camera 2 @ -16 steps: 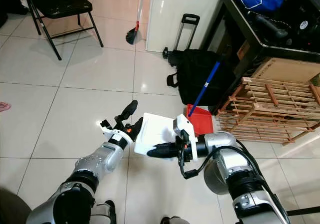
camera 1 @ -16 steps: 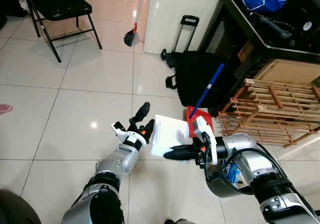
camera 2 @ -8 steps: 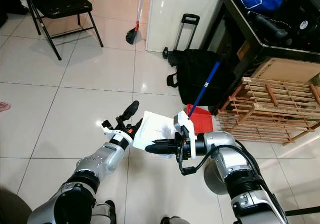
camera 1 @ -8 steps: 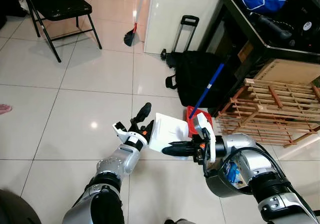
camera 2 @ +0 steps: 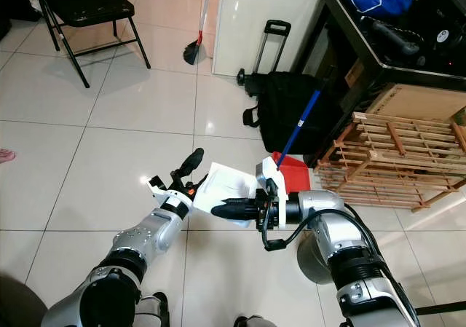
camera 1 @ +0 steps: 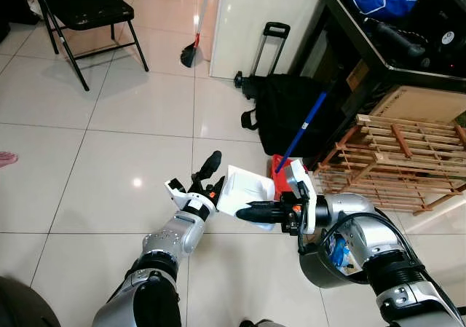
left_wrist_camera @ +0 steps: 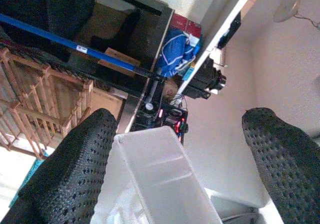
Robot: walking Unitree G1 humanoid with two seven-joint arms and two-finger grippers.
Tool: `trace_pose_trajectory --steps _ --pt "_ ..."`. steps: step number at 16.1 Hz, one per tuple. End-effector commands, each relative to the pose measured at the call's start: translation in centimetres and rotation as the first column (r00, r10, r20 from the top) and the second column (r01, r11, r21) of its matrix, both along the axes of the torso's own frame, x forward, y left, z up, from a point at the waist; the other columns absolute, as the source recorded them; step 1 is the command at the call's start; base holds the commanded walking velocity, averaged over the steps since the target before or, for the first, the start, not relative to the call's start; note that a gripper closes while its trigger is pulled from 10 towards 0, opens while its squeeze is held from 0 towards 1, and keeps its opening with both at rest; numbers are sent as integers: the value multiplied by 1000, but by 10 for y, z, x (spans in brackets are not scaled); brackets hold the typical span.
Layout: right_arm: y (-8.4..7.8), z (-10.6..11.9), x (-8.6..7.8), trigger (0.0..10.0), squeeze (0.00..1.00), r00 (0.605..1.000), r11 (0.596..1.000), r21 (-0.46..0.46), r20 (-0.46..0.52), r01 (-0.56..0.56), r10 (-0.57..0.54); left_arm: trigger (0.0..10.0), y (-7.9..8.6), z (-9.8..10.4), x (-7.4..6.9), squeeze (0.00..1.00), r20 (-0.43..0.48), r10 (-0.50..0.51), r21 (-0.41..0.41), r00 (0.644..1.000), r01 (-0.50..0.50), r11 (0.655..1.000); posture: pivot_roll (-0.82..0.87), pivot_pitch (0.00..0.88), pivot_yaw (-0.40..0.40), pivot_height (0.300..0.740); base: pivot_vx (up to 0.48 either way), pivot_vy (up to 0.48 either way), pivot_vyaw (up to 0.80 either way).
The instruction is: Picking trash to rubbish bin
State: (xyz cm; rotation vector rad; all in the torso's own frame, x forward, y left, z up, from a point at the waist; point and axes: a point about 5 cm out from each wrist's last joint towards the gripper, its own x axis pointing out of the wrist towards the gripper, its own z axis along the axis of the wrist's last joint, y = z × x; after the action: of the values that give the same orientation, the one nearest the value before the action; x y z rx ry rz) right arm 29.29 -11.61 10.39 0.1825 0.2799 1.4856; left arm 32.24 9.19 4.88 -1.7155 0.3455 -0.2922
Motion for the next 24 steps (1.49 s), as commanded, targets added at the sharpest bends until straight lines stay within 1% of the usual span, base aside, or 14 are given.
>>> trace_pose_trajectory --steps 1,3,4,8,9,11,13,14,15,16,18,19,21,24 --pt "-3 6 6 10000 0 999 999 23 17 43 -43 10000 -18 -3 -4 0 -30 -62 1 998 62 998 -70 145 -157 740 0 0 0" --pt "-2 7 6 10000 0 999 999 27 14 36 -37 10000 -21 -3 -4 0 -28 -73 14 997 74 997 -71 143 -157 740 0 0 0" --pt "-2 6 3 10000 0 1000 999 26 10 20 -20 10000 -22 -2 -4 0 -22 -74 22 997 75 997 -70 143 -158 740 0 0 0" --pt "-2 3 -1 10000 0 1000 1000 19 -2 5 -5 10000 -23 -1 -3 0 -4 -76 43 997 76 996 -71 146 -159 740 0 0 0" --pt "-3 -1 -3 10000 0 1000 1000 -4 -4 2 -2 10000 -25 1 -2 0 26 -90 58 996 89 994 -72 146 -158 740 0 0 0" --pt "-3 -6 -5 10000 0 1000 1000 -25 -16 -2 2 10000 -28 6 -2 0 68 -115 61 991 111 992 -70 146 -159 740 0 0 0" --pt "-3 -14 -10 10000 0 999 998 -58 -33 -23 21 10000 -32 12 -3 0 122 -151 62 981 144 988 -68 144 -160 740 0 0 0" --pt "-2 -15 -11 10000 0 999 998 -59 -37 -27 25 10000 -33 12 -3 0 128 -157 66 979 150 987 -68 143 -160 740 0 0 0" --pt "-1 -19 -15 10000 0 998 997 -65 -51 -42 38 10000 -34 15 -3 0 154 -178 79 972 168 983 -70 143 -159 740 0 0 0" --pt "-1 -20 -16 10000 0 998 997 -69 -55 -45 41 10000 -34 16 -3 0 162 -185 83 969 173 981 -70 144 -160 740 0 0 0" --pt "0 -25 -19 10000 0 997 995 -82 -65 -49 43 10000 -35 22 -4 0 215 -224 110 950 205 973 -68 144 -160 740 0 0 0" --pt "0 -26 -20 10000 0 997 995 -82 -65 -51 46 10000 -35 23 -4 0 225 -239 123 945 216 969 -69 144 -159 740 0 0 0" --pt "1 -26 -19 10000 0 998 995 -89 -59 -40 34 10000 -35 23 -5 0 236 -250 125 939 226 966 -68 142 -159 740 0 0 0" --pt "1 -28 -13 10000 0 1000 993 -114 -31 1 -4 10000 -39 27 -8 0 269 -299 133 916 272 953 -66 142 -159 740 0 0 0"
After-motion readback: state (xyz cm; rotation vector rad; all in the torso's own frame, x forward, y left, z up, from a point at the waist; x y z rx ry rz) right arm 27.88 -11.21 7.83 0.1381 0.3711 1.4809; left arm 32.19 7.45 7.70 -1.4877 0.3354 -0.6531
